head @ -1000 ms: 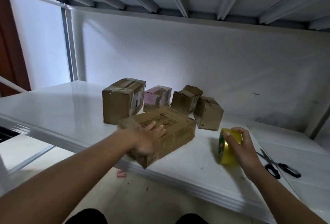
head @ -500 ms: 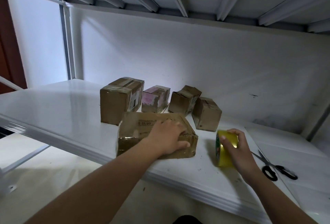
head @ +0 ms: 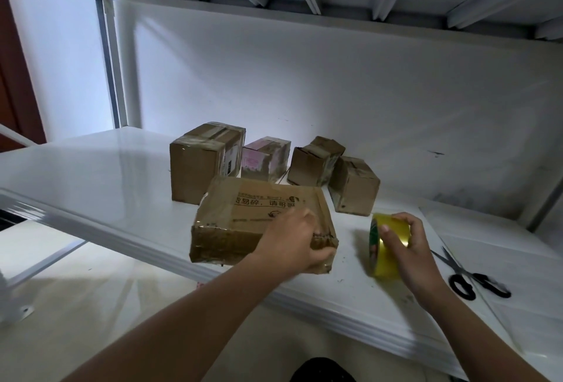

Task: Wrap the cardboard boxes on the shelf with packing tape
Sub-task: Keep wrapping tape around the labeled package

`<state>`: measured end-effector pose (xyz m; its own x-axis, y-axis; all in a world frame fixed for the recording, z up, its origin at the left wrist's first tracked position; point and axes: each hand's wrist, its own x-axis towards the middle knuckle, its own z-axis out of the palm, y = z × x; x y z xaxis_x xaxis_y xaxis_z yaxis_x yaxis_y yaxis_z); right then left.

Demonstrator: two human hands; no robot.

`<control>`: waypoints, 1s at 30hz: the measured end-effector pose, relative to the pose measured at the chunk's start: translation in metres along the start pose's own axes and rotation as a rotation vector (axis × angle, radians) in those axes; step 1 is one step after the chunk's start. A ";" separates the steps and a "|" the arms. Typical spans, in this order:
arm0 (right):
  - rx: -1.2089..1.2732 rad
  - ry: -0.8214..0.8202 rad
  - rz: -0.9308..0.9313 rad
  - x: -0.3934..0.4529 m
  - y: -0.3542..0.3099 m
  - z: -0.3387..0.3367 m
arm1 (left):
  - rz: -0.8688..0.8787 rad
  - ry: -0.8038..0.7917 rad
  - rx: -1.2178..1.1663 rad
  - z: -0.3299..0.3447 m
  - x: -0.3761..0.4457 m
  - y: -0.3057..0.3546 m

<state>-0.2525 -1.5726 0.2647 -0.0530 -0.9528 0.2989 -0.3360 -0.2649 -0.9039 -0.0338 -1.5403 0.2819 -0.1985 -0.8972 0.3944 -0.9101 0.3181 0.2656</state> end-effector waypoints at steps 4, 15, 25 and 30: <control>0.010 0.002 0.016 -0.002 0.000 -0.001 | 0.022 0.068 0.119 0.004 -0.004 0.008; 0.105 0.069 0.071 -0.005 0.000 -0.005 | 0.305 -0.079 0.327 -0.036 -0.001 -0.023; -0.021 0.093 0.111 0.002 -0.011 -0.011 | 0.242 -0.275 0.518 -0.063 -0.004 -0.050; -0.187 0.028 0.086 0.013 -0.043 -0.030 | 0.217 -0.296 0.502 -0.072 0.001 -0.082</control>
<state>-0.2673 -1.5691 0.3164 -0.1138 -0.9657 0.2335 -0.4977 -0.1480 -0.8546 0.0674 -1.5452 0.3240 -0.4254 -0.8979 0.1136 -0.8833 0.3846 -0.2682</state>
